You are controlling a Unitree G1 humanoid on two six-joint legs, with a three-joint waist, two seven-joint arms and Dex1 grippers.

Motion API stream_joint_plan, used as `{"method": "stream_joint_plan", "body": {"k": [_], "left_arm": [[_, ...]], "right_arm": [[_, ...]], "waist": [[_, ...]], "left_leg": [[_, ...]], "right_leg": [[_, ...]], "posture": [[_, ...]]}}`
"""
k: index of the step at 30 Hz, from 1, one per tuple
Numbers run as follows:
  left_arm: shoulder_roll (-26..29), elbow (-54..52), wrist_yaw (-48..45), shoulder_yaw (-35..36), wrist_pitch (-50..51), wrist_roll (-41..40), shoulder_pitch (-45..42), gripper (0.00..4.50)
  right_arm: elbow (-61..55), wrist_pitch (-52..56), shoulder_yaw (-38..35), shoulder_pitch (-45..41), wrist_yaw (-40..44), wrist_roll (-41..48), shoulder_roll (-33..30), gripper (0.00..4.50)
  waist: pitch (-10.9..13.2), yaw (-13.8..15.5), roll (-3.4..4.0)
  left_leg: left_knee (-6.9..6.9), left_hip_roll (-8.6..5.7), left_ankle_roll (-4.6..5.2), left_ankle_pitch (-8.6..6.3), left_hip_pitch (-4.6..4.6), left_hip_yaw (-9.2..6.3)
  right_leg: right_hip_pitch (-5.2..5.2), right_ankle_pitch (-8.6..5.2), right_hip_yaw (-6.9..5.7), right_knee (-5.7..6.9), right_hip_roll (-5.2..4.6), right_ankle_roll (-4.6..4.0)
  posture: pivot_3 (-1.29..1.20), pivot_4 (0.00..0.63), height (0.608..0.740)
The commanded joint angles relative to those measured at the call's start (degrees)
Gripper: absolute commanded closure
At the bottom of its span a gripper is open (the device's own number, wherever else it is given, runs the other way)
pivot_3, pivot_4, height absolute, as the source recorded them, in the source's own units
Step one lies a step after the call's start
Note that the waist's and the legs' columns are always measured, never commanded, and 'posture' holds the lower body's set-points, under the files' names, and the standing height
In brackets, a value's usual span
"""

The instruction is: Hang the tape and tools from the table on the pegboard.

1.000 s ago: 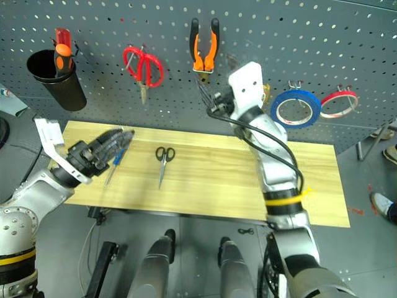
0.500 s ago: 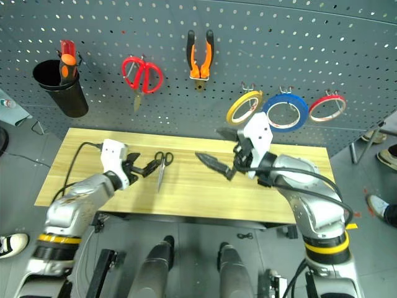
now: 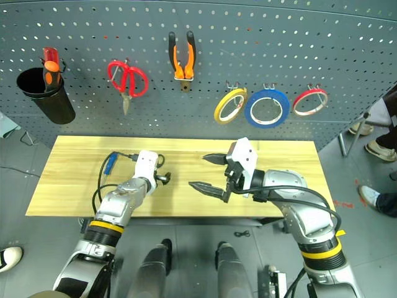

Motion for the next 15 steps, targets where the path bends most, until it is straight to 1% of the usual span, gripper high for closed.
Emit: {"method": "stream_joint_plan", "body": {"k": [1,4,9,10,11,15], "left_arm": [[-1.0,-3.39,1.52,1.93,3.89,0.98,1.04,0.0],[-2.39,-3.87,2.24,4.56,6.8,0.19,2.02,0.0],[-2.48,-1.82,-0.24,5.93,8.61,-0.27,1.89,0.0],[-2.39,-1.29,-0.67,5.68,8.43,0.03,1.7,0.55],[-2.21,-0.49,-1.65,5.5,8.07,0.08,1.38,0.87],[-1.62,1.54,-3.22,5.63,6.92,0.76,0.44,2.76]], "right_arm": [[-2.39,-1.27,-0.95,0.86,-0.7,0.27,0.08,0.05],[-3.05,-1.2,-0.82,1.42,-0.9,0.37,-0.09,0.05],[-3.76,-1.48,-0.52,2.24,-1.2,-0.08,-0.21,0.05],[-3.72,-1.46,-0.61,2.21,-1.24,-0.07,-0.2,0.0],[-3.65,-1.34,-0.59,2.0,-1.41,-0.07,-0.07,0.0],[-3.55,-1.01,-0.49,1.37,-1.67,0.09,0.05,0.0]], "waist": [[0.0,0.01,0.0],[0.0,0.02,0.0],[0.0,-0.01,0.0],[0.0,-0.01,0.0],[0.0,-0.02,0.0],[0.0,-0.03,0.0]], "left_leg": [[0.0,0.0,0.0,0.0,0.0,0.0],[0.01,-0.01,0.0,0.0,-0.01,0.0],[0.0,-0.01,0.0,0.0,0.07,-0.01],[0.0,-0.01,0.0,0.0,0.12,0.0],[0.0,-0.01,0.0,0.0,0.18,0.0],[-0.02,-0.01,-0.01,-0.01,0.48,0.0]], "right_leg": [[0.0,0.0,0.0,0.0,0.0,0.0],[0.01,0.01,0.0,0.0,-0.01,-0.01],[0.06,-0.01,0.0,0.01,0.0,0.01],[0.11,-0.02,0.0,0.01,-0.01,0.04],[0.17,-0.04,0.0,0.01,-0.01,0.07],[0.49,-0.07,0.0,-0.03,-0.01,0.11]], "posture": [[-0.03,0.312,0.74],[-0.03,0.313,0.74],[-0.02,0.308,0.74],[-0.02,0.307,0.74],[-0.02,0.307,0.74],[-0.01,0.301,0.74]]}}
